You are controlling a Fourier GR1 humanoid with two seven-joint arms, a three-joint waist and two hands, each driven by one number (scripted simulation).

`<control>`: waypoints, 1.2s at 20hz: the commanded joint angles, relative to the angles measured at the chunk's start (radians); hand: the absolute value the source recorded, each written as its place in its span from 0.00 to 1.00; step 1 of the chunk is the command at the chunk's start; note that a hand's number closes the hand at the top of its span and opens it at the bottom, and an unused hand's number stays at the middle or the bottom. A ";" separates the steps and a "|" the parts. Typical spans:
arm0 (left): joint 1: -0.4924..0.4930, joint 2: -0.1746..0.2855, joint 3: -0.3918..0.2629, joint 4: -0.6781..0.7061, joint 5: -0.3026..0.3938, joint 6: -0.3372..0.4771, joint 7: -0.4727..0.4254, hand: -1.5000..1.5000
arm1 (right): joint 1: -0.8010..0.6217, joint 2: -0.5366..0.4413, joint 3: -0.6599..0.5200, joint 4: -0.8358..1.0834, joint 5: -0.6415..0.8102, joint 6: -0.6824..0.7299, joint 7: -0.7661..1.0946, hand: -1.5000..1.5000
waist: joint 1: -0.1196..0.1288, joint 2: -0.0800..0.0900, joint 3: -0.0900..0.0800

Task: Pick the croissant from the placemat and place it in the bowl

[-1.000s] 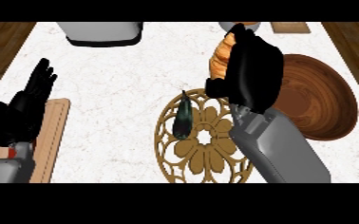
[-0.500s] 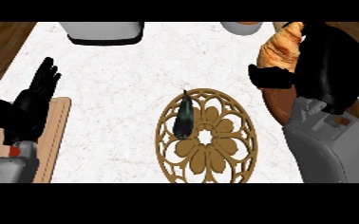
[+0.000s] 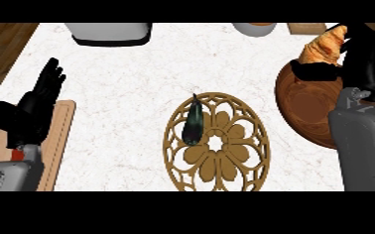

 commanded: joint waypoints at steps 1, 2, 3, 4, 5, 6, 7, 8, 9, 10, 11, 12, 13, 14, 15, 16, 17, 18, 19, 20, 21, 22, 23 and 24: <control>-0.038 -0.021 0.013 0.038 -0.022 -0.001 -0.005 0.50 | -0.007 -0.055 -0.090 0.152 -0.071 -0.072 -0.145 1.00 | 0.000 0.001 0.000; 0.048 -0.017 0.001 -0.022 -0.030 0.000 -0.042 0.50 | 0.070 -0.096 -0.136 0.149 -0.111 -0.102 -0.218 1.00 | 0.003 0.000 0.000; 0.010 -0.006 0.028 -0.012 -0.010 -0.023 0.009 0.50 | 0.007 -0.101 -0.141 0.178 -0.115 -0.080 -0.208 1.00 | 0.002 0.000 0.000; 0.009 0.009 0.037 -0.002 -0.007 -0.038 -0.001 0.50 | 0.036 -0.049 -0.099 0.274 -0.062 -0.196 -0.260 1.00 | 0.007 0.002 0.000; -0.020 -0.018 0.033 0.030 -0.017 -0.033 -0.020 0.50 | -0.009 -0.098 -0.148 0.308 -0.111 -0.158 -0.283 1.00 | 0.003 0.001 0.000; -0.011 -0.032 0.015 -0.014 -0.039 -0.014 0.009 0.50 | -0.031 -0.100 -0.152 0.347 -0.117 -0.166 -0.299 1.00 | 0.004 0.000 0.000; -0.006 -0.011 0.012 -0.006 -0.017 -0.026 0.007 0.50 | 0.028 -0.149 -0.090 0.355 -0.025 0.067 -0.128 1.00 | 0.009 0.005 -0.002; 0.008 -0.015 0.023 0.029 -0.016 -0.033 -0.031 0.50 | 0.040 -0.129 -0.126 0.356 -0.064 0.061 -0.107 1.00 | -0.001 0.003 -0.002; -0.013 -0.033 0.007 0.004 -0.011 -0.026 0.017 0.50 | 0.027 -0.092 -0.138 0.452 -0.068 -0.009 -0.132 1.00 | 0.013 0.007 0.000; -0.041 -0.001 0.032 0.009 -0.012 -0.034 0.043 0.50 | -0.030 -0.110 -0.190 0.445 -0.133 0.031 -0.118 1.00 | 0.006 0.002 0.000; 0.024 -0.002 0.027 -0.056 -0.007 -0.041 0.044 0.50 | 0.021 -0.116 -0.209 0.466 -0.159 0.009 -0.173 0.00 | 0.009 0.000 0.000; -0.004 0.006 0.048 -0.028 -0.004 -0.054 0.029 0.50 | 0.017 -0.123 -0.221 0.477 -0.189 0.004 -0.216 0.00 | 0.004 0.000 0.000; -0.041 -0.027 0.013 -0.041 -0.046 0.001 0.081 0.50 | -0.002 -0.153 -0.234 0.553 -0.213 0.011 -0.293 0.00 | 0.005 0.002 0.001; 0.001 -0.031 0.039 0.013 -0.016 -0.042 -0.022 0.50 | 0.020 -0.162 -0.231 0.595 -0.220 0.006 -0.357 0.00 | 0.007 0.003 0.000; 0.004 -0.029 0.035 0.029 -0.043 -0.028 -0.030 0.50 | 0.023 -0.165 -0.256 0.626 -0.257 -0.021 -0.431 0.00 | 0.006 0.004 0.000; 0.016 -0.032 0.034 -0.021 -0.041 -0.031 -0.001 0.50 | -0.022 -0.152 -0.244 0.629 -0.262 0.002 -0.400 0.00 | 0.007 0.001 0.000; 0.022 -0.009 0.073 0.025 0.001 -0.074 -0.041 0.50 | 0.054 -0.165 -0.262 0.512 -0.325 0.068 -0.439 0.00 | -0.004 -0.002 -0.001; -0.025 -0.035 0.021 -0.033 -0.042 -0.019 0.055 0.50 | -0.027 -0.129 -0.299 0.594 -0.331 -0.048 -0.454 0.00 | 0.007 0.001 0.001; -0.001 -0.018 0.040 -0.044 -0.037 -0.025 0.035 0.50 | 0.040 -0.142 -0.344 0.536 -0.399 -0.027 -0.514 0.00 | -0.004 -0.003 0.001; 0.002 -0.033 0.039 -0.018 -0.034 -0.021 0.016 0.50 | -0.010 -0.163 -0.417 0.557 -0.472 -0.021 -0.531 0.00 | -0.004 0.000 0.002; -0.003 -0.006 0.063 0.029 -0.021 -0.049 -0.001 0.50 | -0.029 -0.074 -0.413 0.501 -0.482 -0.091 -0.492 0.00 | -0.010 -0.001 0.001; 0.005 -0.038 0.031 -0.040 -0.031 -0.018 0.045 0.50 | -0.029 -0.082 -0.462 0.498 -0.533 -0.114 -0.544 0.00 | -0.005 -0.005 0.003; 0.021 0.004 0.084 -0.009 -0.001 -0.051 0.013 0.50 | -0.002 -0.060 -0.496 0.441 -0.579 -0.135 -0.565 0.00 | -0.019 -0.010 0.002; 0.034 -0.023 0.059 -0.008 -0.021 -0.037 -0.003 0.50 | -0.018 -0.043 -0.515 0.425 -0.607 -0.155 -0.569 0.00 | -0.016 -0.008 0.001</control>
